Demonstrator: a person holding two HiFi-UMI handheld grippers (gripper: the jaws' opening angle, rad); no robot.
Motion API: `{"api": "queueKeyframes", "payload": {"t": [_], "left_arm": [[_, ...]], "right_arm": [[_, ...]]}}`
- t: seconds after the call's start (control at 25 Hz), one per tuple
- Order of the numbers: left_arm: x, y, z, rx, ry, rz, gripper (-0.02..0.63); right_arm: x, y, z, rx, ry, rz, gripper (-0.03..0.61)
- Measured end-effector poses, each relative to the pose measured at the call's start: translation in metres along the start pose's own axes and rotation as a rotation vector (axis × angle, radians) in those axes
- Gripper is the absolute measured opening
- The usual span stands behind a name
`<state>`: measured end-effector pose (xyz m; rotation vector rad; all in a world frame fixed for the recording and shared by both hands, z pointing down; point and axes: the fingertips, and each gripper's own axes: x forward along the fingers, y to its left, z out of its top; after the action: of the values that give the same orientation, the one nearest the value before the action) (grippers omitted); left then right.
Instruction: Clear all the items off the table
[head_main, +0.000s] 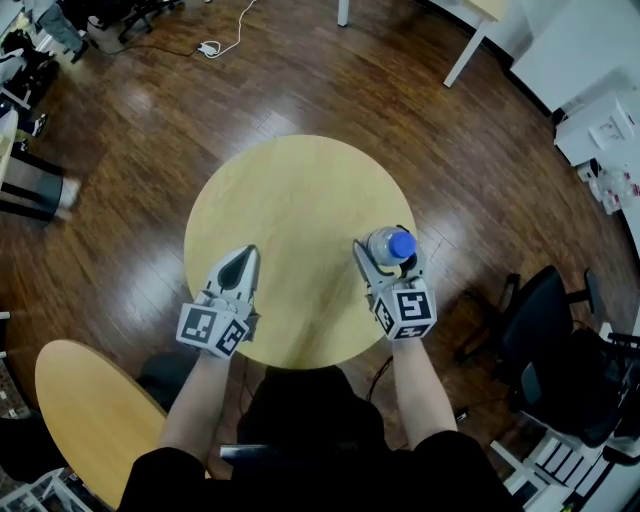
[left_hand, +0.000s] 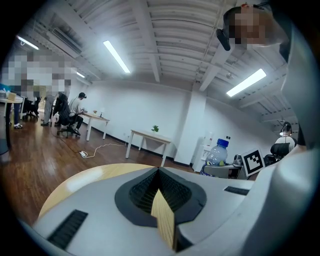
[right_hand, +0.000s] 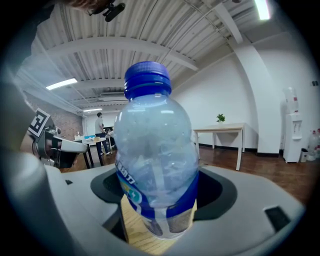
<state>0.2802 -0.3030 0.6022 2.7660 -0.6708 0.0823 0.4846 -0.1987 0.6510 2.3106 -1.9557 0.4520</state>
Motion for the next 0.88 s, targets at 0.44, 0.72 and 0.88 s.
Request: {"api": "queueKeyframes", "payload": {"t": [0.44, 0.72, 0.88], "left_arm": [[-0.048, -0.014, 0.060, 0.014, -0.149, 0.105, 0.000], [-0.096, 0.006, 0.117, 0.097, -0.253, 0.187, 0.000], [-0.139, 0.028, 0.149, 0.133, -0.315, 0.265, 0.000]], "right_arm": [[-0.039, 0.027, 0.076, -0.071, -0.074, 0.112, 0.388], [-0.033, 0.081, 0.124, -0.129, -0.149, 0.234, 0.387], [-0.025, 0.127, 0.161, -0.167, -0.219, 0.303, 0.387]]}}
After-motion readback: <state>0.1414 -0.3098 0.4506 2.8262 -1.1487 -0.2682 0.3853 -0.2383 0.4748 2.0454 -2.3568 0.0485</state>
